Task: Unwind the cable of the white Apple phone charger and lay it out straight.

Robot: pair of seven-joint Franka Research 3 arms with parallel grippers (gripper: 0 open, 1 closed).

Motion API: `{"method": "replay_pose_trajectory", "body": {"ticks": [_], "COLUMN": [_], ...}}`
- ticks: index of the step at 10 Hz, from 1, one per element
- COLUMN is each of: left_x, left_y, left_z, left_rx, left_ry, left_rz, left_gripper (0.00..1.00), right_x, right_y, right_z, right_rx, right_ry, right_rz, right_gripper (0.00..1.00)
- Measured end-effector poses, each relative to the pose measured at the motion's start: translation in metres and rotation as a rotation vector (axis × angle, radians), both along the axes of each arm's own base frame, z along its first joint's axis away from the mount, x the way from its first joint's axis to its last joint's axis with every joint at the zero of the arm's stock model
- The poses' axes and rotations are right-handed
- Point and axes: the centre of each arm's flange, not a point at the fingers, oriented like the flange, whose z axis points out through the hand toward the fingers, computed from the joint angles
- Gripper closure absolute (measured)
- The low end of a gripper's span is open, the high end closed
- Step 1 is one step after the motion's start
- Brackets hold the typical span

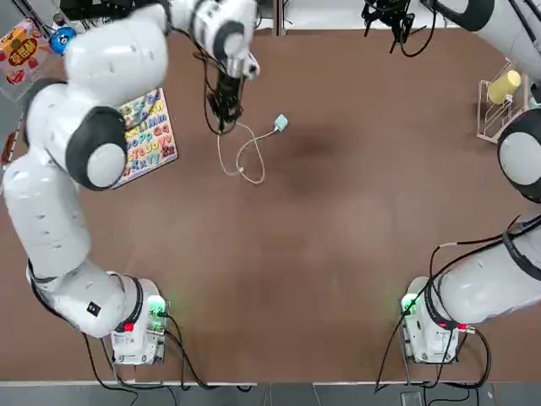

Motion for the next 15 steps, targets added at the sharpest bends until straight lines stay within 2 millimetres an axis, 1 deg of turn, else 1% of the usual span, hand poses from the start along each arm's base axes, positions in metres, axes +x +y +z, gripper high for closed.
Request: {"method": "replay_pose_trajectory", "body": {"ticks": [1,2,3,4,5,7,8,10,12,15], "left_x": [0.002,-0.008,-0.023,-0.039,-0.047,-0.059,-0.070,-0.099,-0.127,-0.160], "left_y": [0.007,-0.008,-0.026,-0.038,-0.040,-0.029,-0.028,-0.030,-0.031,-0.037], "left_z": [0.016,0.021,0.021,0.026,0.040,0.082,0.099,0.129,0.152,0.175], "left_rx": [-0.030,-0.036,-0.026,-0.006,0.007,0.003,-0.008,-0.001,0.029,0.061], "left_ry": [-0.006,-0.010,0.000,0.025,0.041,0.071,0.096,0.143,0.175,0.230], "left_rz": [0.021,0.011,-0.004,-0.022,-0.029,-0.017,-0.014,-0.041,-0.081,-0.137], "left_gripper": [0.96,0.96,0.96,0.96,0.96,0.96,0.96,0.96,0.96,0.96], "right_x": [0.000,0.001,0.001,0.002,0.002,0.002,0.002,0.002,0.002,0.004], "right_y": [0.004,0.005,0.005,0.005,0.005,0.006,0.006,0.005,0.006,0.009], "right_z": [-0.003,-0.006,-0.007,-0.008,-0.007,-0.007,-0.007,-0.007,-0.007,-0.009], "right_rx": [-0.001,-0.001,-0.001,-0.001,-0.001,-0.001,-0.001,-0.001,-0.001,0.005], "right_ry": [0.002,0.004,0.006,0.006,0.005,0.004,0.004,0.003,0.003,-0.013], "right_rz": [-0.005,-0.005,-0.006,-0.006,-0.006,-0.007,-0.007,-0.007,-0.007,-0.026], "right_gripper": [0.00,0.00,0.00,0.00,0.00,0.00,0.00,0.00,0.00,0.00]}}
